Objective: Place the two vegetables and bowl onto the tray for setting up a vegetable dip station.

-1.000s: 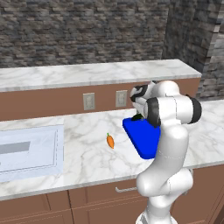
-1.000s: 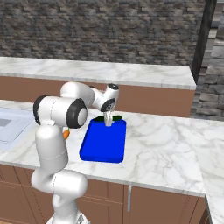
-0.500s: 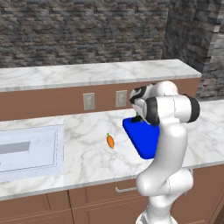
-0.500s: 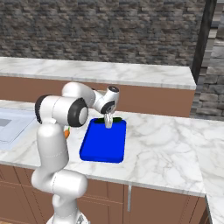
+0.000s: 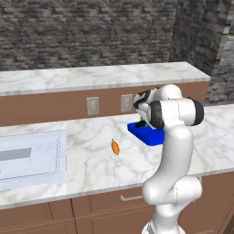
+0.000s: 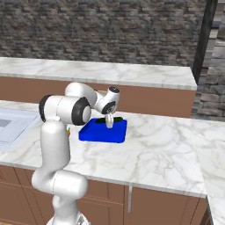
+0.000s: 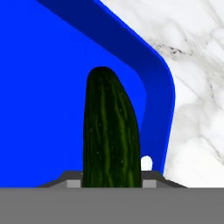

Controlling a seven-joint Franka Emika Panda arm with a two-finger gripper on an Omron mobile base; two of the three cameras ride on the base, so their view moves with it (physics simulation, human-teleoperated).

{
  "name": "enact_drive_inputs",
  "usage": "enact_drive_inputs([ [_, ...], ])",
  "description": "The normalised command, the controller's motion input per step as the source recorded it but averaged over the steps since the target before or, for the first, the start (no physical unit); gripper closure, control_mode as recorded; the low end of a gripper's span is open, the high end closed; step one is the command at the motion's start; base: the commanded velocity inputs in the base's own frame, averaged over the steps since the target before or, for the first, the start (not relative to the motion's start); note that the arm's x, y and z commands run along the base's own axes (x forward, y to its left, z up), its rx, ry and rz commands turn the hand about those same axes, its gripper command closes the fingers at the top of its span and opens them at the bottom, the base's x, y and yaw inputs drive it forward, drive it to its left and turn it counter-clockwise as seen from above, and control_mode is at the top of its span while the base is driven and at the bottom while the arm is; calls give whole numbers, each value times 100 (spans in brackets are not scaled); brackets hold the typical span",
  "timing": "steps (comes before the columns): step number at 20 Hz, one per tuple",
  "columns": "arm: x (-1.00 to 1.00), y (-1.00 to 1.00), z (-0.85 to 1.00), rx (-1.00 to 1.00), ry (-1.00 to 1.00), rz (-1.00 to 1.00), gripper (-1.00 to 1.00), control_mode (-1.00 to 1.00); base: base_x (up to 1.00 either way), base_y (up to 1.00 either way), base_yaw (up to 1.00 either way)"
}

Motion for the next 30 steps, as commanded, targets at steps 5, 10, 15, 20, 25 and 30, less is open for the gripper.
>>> enact_drive_inputs([
  [5,11,0,-7,0,0,0,100,-100,0,0,0],
  [10,0,0,0,0,0,0,-100,-100,0,0,0],
  [15,0,0,0,0,0,0,-100,-100,0,0,0],
  [20,0,0,0,0,0,0,-100,-100,0,0,0],
  [25,0,0,4,0,0,0,-100,-100,0,0,0],
  [30,-9,0,33,0,0,0,-100,-100,0,0,0],
])
